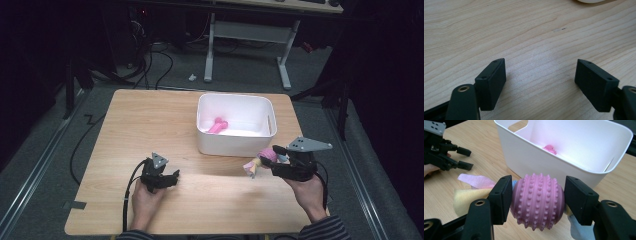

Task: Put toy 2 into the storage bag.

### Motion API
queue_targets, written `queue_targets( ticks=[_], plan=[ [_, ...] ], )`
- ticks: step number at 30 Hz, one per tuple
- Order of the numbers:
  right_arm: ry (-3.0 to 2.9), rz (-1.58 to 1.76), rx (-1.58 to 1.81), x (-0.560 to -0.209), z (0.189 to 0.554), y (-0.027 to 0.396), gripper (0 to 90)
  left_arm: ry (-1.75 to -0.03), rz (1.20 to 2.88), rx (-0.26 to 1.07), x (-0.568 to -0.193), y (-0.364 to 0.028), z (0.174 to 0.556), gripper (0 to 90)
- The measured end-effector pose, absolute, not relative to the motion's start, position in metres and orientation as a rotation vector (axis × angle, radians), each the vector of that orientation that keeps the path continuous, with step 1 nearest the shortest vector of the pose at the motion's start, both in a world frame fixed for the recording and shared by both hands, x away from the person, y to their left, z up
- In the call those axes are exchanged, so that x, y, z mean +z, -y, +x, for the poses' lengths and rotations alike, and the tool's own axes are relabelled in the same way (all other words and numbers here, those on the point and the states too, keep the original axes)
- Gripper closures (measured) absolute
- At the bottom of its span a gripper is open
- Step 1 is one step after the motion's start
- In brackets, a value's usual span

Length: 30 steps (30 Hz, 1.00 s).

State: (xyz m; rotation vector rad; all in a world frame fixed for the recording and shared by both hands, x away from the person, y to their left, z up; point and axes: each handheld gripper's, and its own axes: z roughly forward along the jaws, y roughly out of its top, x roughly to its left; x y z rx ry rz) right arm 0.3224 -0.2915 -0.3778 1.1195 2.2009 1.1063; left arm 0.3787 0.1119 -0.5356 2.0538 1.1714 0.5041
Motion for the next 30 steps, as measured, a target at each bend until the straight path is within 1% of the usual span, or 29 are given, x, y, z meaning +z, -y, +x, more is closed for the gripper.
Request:
queue_targets(
  ticks=[15,30],
  plan=[
    [-2.255,1.06,1.086,-0.351,0.334,0.285,41.1,-1.172,2.054,0.504,-0.536,-0.112,0.379,25.4],
    [-2.252,1.06,1.1,-0.334,0.363,0.281,41.1,-1.172,2.054,0.504,-0.536,-0.112,0.379,25.4]
  ],
)
